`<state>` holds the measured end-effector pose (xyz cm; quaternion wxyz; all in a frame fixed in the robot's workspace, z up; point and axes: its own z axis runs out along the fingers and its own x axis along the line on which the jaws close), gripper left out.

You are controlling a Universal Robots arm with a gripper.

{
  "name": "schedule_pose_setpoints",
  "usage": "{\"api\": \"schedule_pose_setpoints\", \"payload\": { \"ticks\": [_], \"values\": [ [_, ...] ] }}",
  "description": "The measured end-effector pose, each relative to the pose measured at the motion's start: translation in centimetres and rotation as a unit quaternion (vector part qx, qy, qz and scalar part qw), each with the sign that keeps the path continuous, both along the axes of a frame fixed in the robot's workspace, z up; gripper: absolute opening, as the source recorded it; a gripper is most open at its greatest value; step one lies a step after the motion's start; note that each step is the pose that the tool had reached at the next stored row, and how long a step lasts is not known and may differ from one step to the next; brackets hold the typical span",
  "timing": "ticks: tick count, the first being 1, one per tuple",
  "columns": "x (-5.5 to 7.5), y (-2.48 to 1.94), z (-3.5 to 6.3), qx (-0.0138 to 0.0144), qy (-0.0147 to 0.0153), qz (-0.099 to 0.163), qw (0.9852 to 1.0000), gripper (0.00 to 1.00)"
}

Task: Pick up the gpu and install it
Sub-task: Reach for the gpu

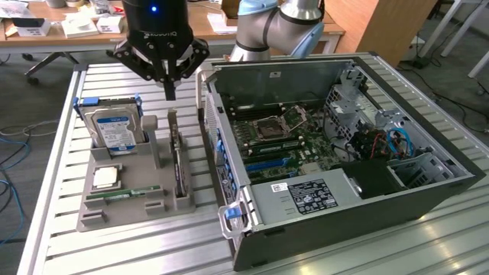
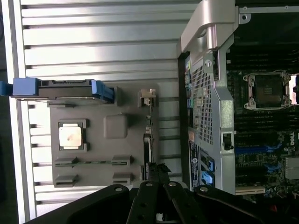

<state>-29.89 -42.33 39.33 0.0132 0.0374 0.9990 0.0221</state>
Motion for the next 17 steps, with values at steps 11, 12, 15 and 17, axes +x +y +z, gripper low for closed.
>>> {"api": "schedule_pose_setpoints", "payload": {
  "ticks": [11, 12, 15, 17],
  "values": [
    [-0.1, -1.1, 0.0, 0.0, 0.0, 0.0, 1.0, 0.11],
    [-0.1, -1.14, 0.0, 0.0, 0.0, 0.0, 1.0, 0.11],
    [-0.1, -1.25, 0.0, 0.0, 0.0, 0.0, 1.0, 0.11],
    [-0.2, -1.37, 0.0, 0.0, 0.0, 0.0, 1.0, 0.11]
  ]
}}
